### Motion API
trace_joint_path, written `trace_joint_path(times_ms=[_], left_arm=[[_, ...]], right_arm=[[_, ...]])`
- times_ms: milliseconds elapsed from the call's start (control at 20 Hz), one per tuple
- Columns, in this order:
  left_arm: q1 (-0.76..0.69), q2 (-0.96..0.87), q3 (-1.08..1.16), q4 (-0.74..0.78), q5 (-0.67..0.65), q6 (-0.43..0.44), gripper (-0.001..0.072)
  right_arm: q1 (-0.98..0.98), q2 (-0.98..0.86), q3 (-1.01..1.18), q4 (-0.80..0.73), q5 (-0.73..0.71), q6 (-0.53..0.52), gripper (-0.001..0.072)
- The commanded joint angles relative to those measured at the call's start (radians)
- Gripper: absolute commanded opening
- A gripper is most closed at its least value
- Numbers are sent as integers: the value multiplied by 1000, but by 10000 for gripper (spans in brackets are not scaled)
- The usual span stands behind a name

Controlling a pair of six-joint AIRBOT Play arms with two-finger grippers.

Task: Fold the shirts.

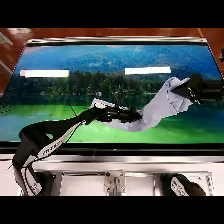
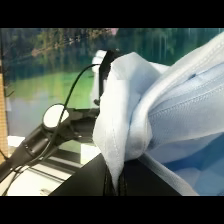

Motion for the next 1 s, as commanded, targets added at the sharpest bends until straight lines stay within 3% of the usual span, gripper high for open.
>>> trace_joint_path(times_ms=[0, 100, 200, 300, 550, 700, 750, 800, 850, 950], left_arm=[[28, -7, 37, -66, -5, 61, 39], [127, 53, 37, 0, -37, 108, 38], [260, 145, 37, 113, -127, 229, 38], [418, 258, 37, 208, -203, 229, 38], [801, 568, 38, 221, -283, 196, 40], [963, 717, 38, 221, -402, 168, 40], [1000, 753, 38, 222, -453, 169, 40], [1031, 784, 38, 222, -510, 169, 40], [1052, 807, 37, 222, -556, 169, 40], [1071, 831, 37, 222, -625, 169, 40]], right_arm=[[14, 11, 1, 19, -8, 34, 69], [82, 4, 1, 9, -67, 37, 69], [205, -22, 0, 3, -176, 37, 68], [352, -81, 0, 3, -308, 36, 68], [698, -378, 0, 17, -633, 37, 69], [808, -597, 0, 188, -761, 42, 71], [832, -658, 0, 262, -794, 34, 132], [845, -704, 0, 334, -807, 16, 353], [848, -731, 0, 389, -799, -19, 524], [830, -737, 0, 406, -724, -76, 542]])
